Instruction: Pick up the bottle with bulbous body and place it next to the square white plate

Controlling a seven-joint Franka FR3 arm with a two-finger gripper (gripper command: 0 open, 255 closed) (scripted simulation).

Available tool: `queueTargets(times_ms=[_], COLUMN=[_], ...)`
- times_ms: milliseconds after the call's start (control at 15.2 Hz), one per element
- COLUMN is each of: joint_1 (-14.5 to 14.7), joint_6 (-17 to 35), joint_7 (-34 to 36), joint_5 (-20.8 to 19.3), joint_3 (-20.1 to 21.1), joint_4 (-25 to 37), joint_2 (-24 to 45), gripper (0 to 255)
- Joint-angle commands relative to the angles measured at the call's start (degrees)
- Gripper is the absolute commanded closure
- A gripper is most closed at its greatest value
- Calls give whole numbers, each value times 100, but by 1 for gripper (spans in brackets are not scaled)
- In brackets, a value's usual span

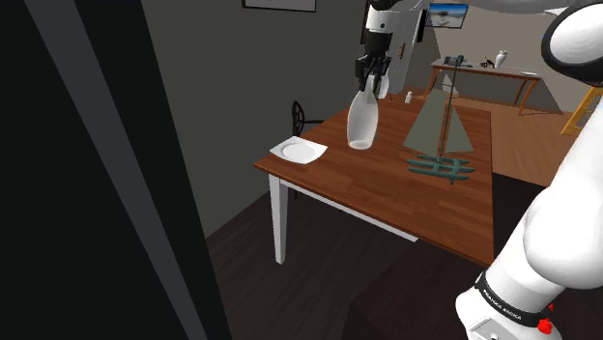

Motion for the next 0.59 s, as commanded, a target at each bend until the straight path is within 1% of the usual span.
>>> queueTargets(times_ms=[0,264,528], joint_1=[56,153,217], joint_6=[131,218,202], joint_7=[123,353,574], joint_5=[88,244,396], joint_3=[60,174,286], joint_4=[181,728,1478], joint_2=[320,977,1727], gripper=[255,255,255])
